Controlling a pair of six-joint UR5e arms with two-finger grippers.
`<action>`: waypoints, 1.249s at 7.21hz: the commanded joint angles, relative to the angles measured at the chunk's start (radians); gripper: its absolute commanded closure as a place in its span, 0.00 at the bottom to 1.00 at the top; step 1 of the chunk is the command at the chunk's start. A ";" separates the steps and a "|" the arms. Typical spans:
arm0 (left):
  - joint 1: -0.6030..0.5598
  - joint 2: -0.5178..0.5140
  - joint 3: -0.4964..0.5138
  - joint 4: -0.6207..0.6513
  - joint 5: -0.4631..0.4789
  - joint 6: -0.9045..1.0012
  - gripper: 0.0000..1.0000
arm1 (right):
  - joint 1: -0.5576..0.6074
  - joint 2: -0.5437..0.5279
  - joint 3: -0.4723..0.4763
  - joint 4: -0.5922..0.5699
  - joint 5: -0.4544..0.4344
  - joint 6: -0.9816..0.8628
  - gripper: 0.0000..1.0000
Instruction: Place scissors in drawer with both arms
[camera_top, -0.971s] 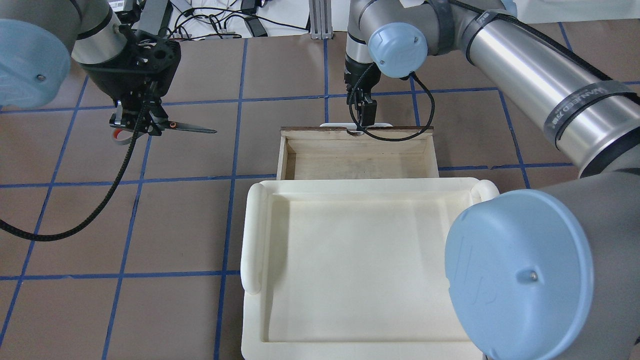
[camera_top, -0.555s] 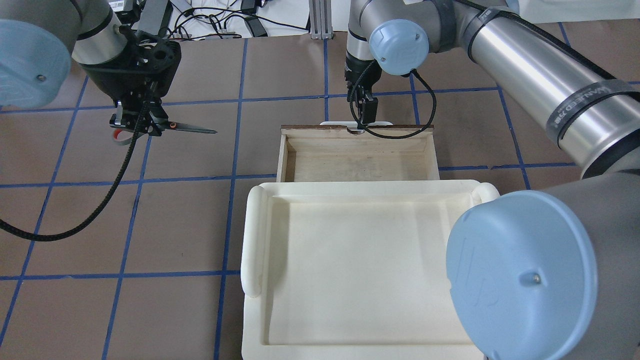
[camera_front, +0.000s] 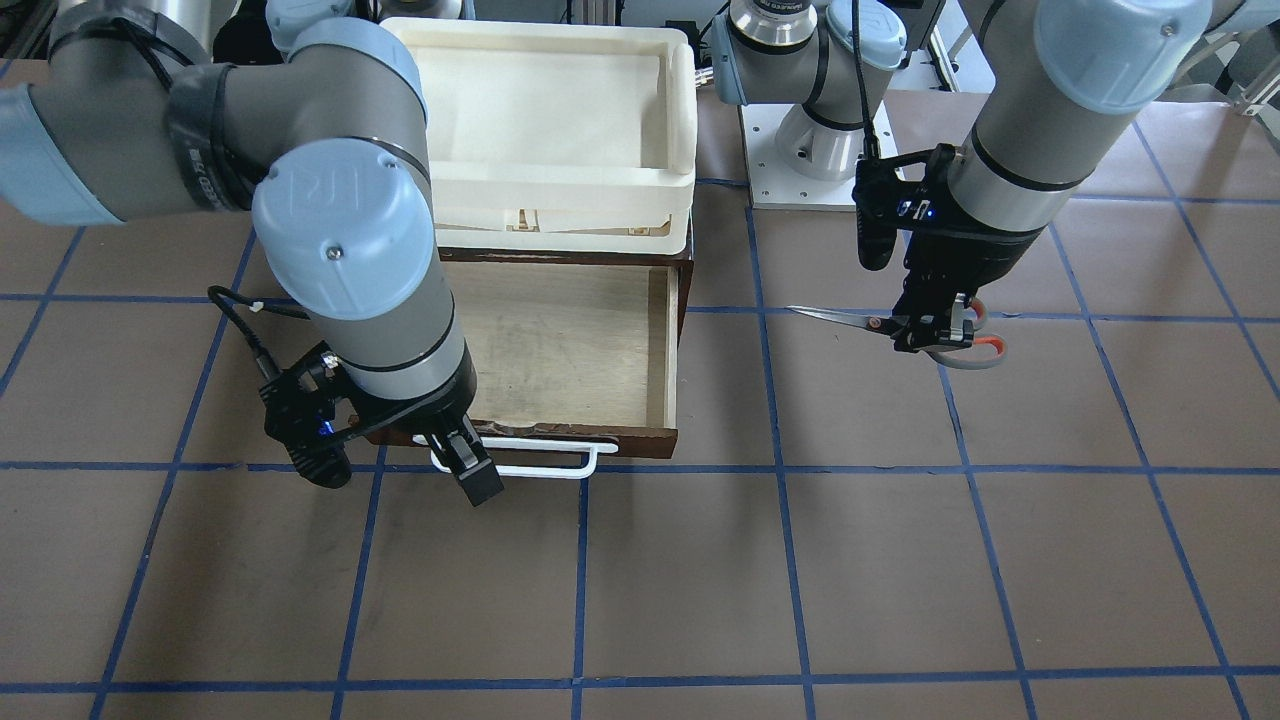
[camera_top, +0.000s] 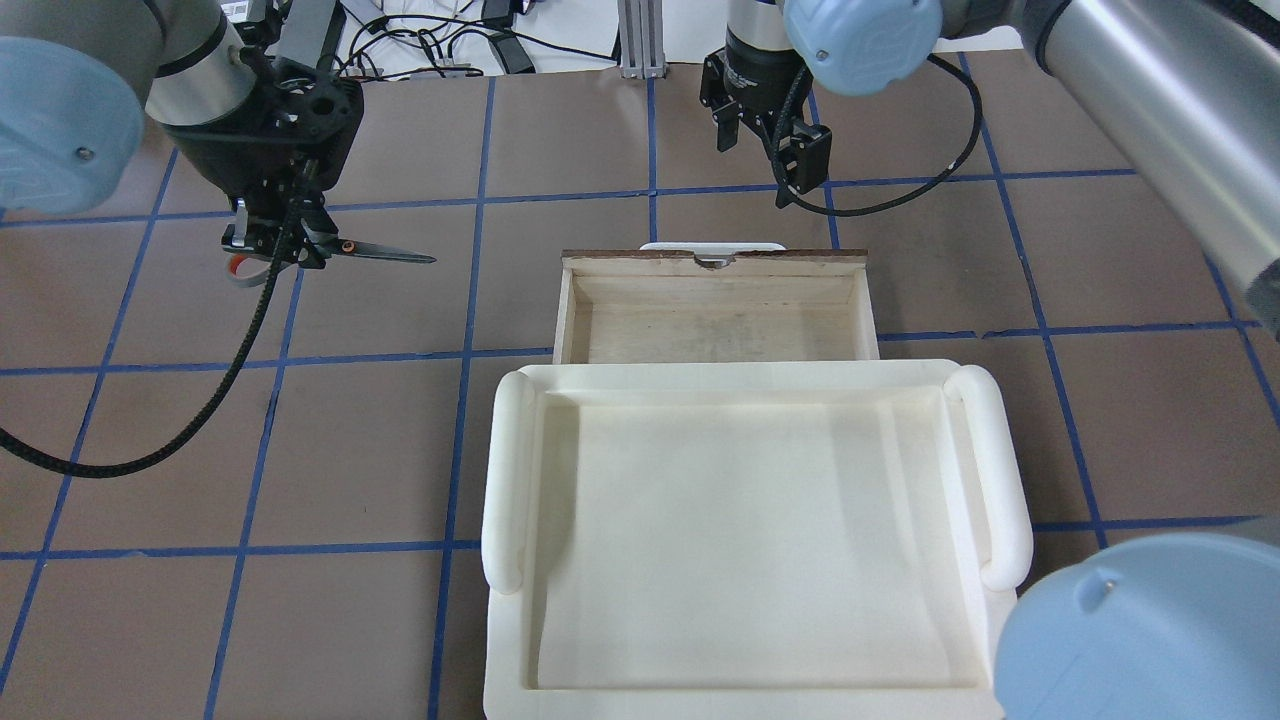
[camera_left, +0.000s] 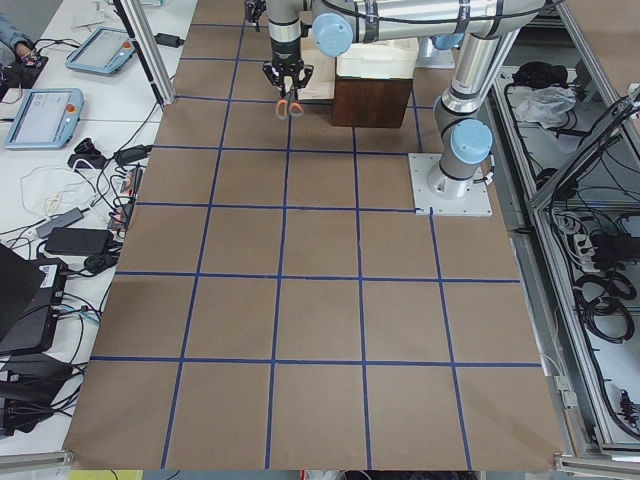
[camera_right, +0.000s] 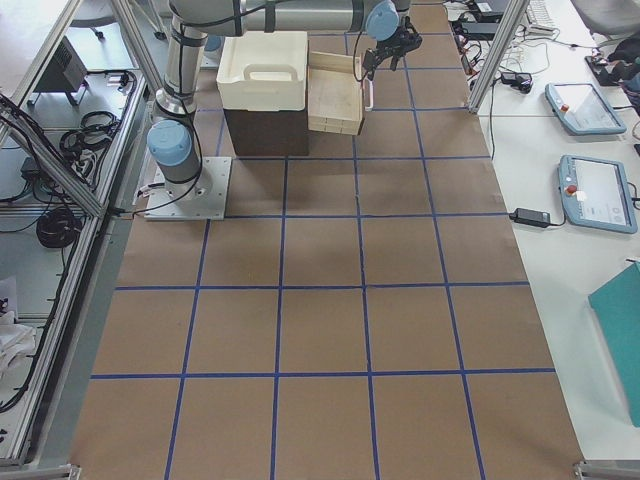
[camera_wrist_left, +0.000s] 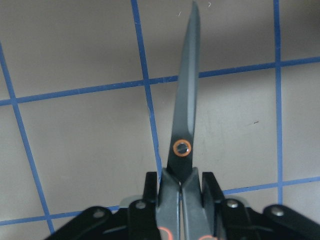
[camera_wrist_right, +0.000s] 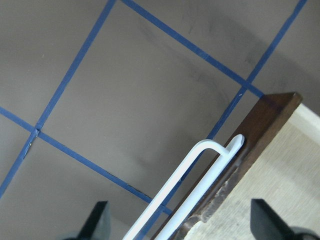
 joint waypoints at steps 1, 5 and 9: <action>-0.046 -0.002 0.005 0.004 -0.011 -0.039 1.00 | -0.033 -0.086 0.035 -0.011 -0.032 -0.395 0.00; -0.378 -0.076 0.021 0.082 -0.049 -0.402 1.00 | -0.148 -0.248 0.081 0.027 -0.020 -0.829 0.00; -0.464 -0.197 0.103 0.150 -0.062 -0.529 1.00 | -0.222 -0.272 0.082 0.096 0.011 -0.991 0.00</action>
